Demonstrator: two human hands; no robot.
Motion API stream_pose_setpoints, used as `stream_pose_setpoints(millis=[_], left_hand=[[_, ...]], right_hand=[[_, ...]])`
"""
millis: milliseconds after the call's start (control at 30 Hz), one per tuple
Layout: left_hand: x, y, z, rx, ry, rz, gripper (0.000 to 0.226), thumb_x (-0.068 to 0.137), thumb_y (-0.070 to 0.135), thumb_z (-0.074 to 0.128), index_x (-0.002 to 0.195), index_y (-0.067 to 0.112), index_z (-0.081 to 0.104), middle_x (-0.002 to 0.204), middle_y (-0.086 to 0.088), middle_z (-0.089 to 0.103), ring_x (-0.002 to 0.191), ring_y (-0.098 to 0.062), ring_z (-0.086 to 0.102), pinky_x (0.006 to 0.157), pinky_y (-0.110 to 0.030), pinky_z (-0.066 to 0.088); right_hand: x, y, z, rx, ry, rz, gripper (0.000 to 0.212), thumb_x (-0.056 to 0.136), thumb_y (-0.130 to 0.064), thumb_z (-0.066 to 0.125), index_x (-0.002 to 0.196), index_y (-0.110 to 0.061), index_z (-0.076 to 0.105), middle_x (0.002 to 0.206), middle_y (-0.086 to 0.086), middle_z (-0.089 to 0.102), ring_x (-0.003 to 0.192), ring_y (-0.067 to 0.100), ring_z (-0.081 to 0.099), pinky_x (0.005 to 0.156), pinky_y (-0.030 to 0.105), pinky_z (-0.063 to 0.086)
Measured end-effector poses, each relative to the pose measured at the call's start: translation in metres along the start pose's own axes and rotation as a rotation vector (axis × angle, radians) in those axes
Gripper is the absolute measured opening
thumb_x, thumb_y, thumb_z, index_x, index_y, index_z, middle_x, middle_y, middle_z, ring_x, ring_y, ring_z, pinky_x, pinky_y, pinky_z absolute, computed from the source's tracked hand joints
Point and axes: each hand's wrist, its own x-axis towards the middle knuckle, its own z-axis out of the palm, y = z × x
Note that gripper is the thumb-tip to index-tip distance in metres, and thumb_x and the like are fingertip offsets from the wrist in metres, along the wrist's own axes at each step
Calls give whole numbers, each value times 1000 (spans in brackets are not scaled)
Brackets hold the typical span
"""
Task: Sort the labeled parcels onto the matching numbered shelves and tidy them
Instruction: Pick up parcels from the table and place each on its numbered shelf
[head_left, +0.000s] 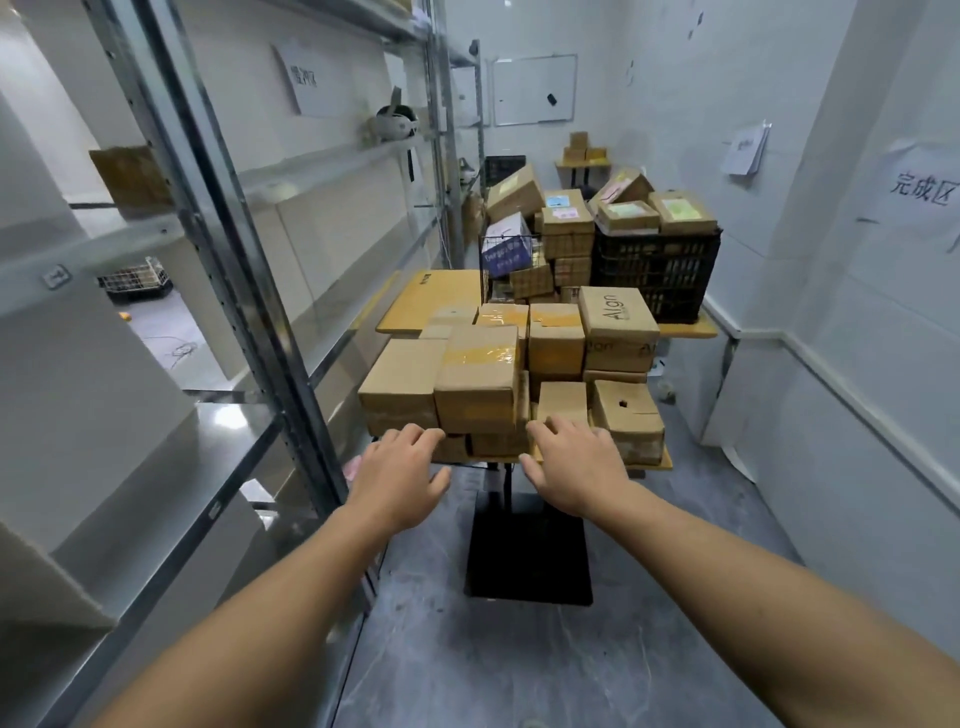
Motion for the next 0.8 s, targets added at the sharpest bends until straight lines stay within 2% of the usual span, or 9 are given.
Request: stream_pose_setpoints(millis=[167, 367, 633, 800], left_hand=[[89, -7, 11, -42, -14, -28, 51, 95, 48, 44, 142, 27, 41, 138, 1, 50, 124, -22, 46, 103, -42, 37], [167, -20, 33, -53, -40, -151, 52, 96, 48, 43, 143, 27, 40, 140, 1, 50, 126, -22, 46, 106, -41, 38], [206, -35, 68, -70, -116, -226, 51, 95, 52, 41, 141, 31, 40, 135, 2, 52, 122, -22, 48, 102, -42, 39], [212, -40, 82, -135, -129, -269, 50, 94, 54, 42, 139, 32, 41, 135, 1, 52, 120, -22, 48, 103, -42, 40]], right_hand=[[96, 25, 9, 61, -6, 2, 50, 99, -53, 44, 142, -27, 46, 140, 5, 51, 128, 27, 50, 103, 48, 45], [178, 39, 31, 162, -70, 4, 53, 101, -52, 43, 149, -30, 39, 147, 5, 46, 131, 28, 46, 105, 48, 45], [219, 48, 63, 463, -153, 122, 60, 98, -54, 50, 151, -33, 34, 147, 4, 44, 130, 24, 47, 106, 43, 46], [225, 38, 74, 675, -161, 181, 65, 99, -48, 55, 155, -33, 26, 152, 4, 40, 137, 24, 41, 112, 43, 39]])
